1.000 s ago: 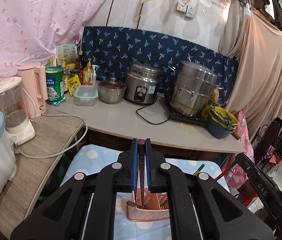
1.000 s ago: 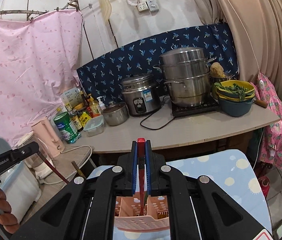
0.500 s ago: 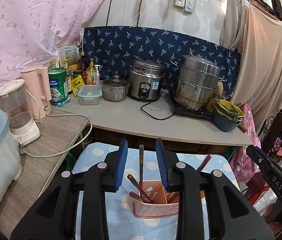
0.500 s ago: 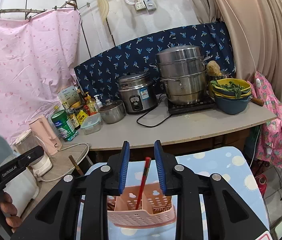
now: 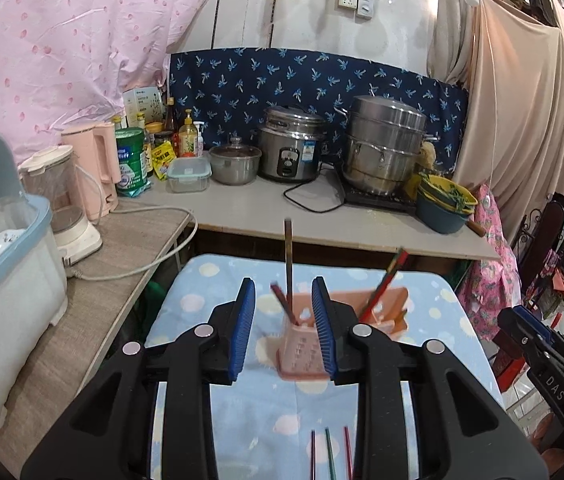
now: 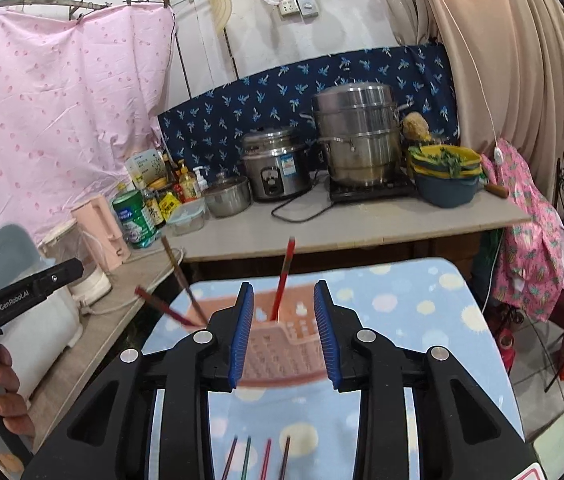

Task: Organize utensils
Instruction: 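Move both open tools back down to the remaining chopsticks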

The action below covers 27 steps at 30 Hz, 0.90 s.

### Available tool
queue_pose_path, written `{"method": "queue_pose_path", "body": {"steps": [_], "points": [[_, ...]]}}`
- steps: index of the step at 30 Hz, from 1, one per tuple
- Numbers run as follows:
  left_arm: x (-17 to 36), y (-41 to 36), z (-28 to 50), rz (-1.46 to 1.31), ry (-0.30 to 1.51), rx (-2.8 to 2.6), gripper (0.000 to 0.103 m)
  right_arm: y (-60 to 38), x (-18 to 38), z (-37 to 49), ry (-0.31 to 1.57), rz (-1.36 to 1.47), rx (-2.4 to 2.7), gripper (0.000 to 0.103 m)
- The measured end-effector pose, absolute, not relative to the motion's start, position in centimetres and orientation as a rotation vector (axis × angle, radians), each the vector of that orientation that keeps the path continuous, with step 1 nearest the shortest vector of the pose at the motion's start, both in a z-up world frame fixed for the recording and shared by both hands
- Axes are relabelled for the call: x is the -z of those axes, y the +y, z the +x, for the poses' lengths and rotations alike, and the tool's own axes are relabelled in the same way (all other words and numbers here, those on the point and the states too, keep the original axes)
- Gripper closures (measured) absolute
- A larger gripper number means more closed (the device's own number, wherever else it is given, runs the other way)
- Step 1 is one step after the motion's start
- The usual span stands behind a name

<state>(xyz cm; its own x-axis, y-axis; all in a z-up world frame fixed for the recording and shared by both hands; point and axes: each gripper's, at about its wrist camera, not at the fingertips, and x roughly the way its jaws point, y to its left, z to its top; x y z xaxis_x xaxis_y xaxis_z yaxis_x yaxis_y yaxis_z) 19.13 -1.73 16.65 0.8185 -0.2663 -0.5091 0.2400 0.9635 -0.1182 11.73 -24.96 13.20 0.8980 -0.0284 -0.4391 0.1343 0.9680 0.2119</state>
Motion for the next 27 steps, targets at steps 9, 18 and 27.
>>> {"method": "queue_pose_path", "body": {"steps": [9, 18, 27], "points": [[-12.3, -0.6, 14.4, -0.02, 0.644, 0.269, 0.075, -23.4, -8.9, 5.6, 0.54, 0.214, 0.082, 0.072], [-6.7, 0.3, 10.3, 0.018, 0.743, 0.283, 0.075, -21.5, -3.0, 1.3, 0.674, 0.194, 0.06, 0.072], [-1.5, 1.0, 8.2, 0.033, 0.844, 0.268, 0.075, -19.3, 2.6, -0.8, 0.814, 0.188, 0.03, 0.072]]}}
